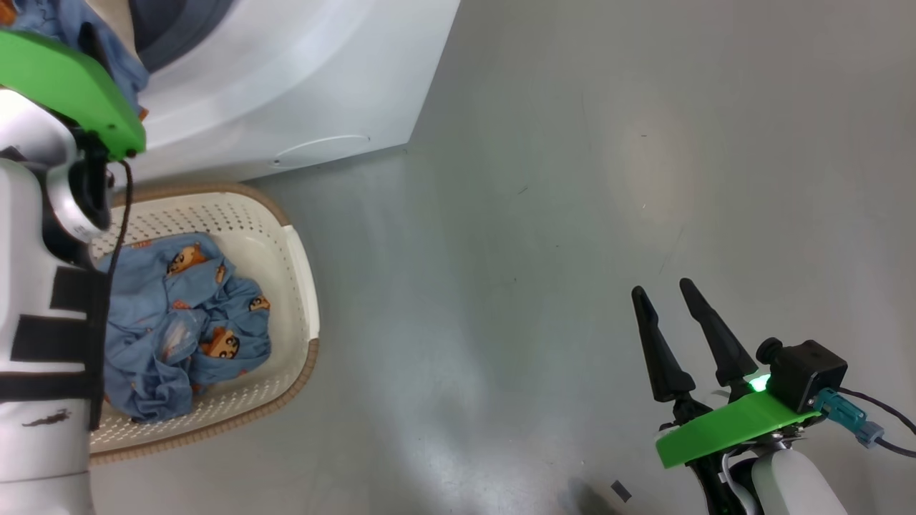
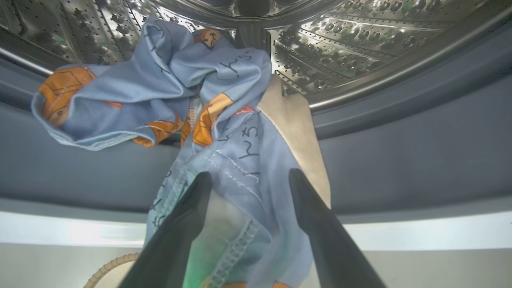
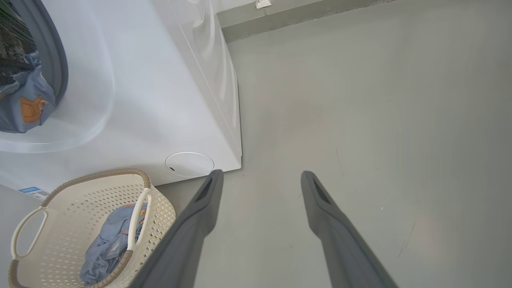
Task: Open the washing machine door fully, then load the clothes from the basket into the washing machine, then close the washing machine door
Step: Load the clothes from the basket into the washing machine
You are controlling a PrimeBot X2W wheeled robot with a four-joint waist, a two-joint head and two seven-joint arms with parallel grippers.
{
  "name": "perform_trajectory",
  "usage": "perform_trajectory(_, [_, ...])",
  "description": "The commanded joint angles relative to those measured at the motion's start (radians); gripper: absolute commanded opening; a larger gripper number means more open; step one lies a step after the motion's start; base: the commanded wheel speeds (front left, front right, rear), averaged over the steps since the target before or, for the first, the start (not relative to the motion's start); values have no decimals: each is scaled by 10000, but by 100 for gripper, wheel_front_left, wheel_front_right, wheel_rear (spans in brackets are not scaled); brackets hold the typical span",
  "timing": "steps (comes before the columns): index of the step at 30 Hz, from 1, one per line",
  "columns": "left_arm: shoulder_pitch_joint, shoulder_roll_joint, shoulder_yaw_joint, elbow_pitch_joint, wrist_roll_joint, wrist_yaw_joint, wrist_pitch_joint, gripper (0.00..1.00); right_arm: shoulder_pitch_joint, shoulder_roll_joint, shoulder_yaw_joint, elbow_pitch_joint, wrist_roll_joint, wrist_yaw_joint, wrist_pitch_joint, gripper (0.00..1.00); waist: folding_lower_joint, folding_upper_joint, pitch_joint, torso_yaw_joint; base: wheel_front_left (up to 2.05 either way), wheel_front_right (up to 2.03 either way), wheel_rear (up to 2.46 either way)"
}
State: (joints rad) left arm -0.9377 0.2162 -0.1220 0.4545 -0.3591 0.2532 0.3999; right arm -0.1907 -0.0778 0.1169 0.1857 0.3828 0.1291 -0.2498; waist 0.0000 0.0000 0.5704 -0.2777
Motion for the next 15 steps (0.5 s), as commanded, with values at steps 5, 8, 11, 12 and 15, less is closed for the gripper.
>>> perform_trajectory(5, [-436,437,316,3,-199,167,305,100,65,-40,327,-170,61,16,-120,100,0,0,-5,-97,0,0,0])
perform_trajectory(8, [-520,347,310,204,-352,151,527,100,88,-73,377,-191,62,16,-120,100,0,0,21,-137,0,0,0])
perform_trajectory(11, [-642,286,264,439,-434,114,656,100,97,-100,409,-206,65,16,-120,100,0,0,64,-188,0,0,0])
perform_trajectory(12, [-703,252,267,523,-472,107,654,100,88,-119,425,-199,69,16,-120,100,0,0,78,-205,0,0,0])
perform_trajectory(15, [-842,187,273,702,-525,116,617,100,61,-153,471,-185,83,16,-120,100,0,0,111,-246,0,0,0])
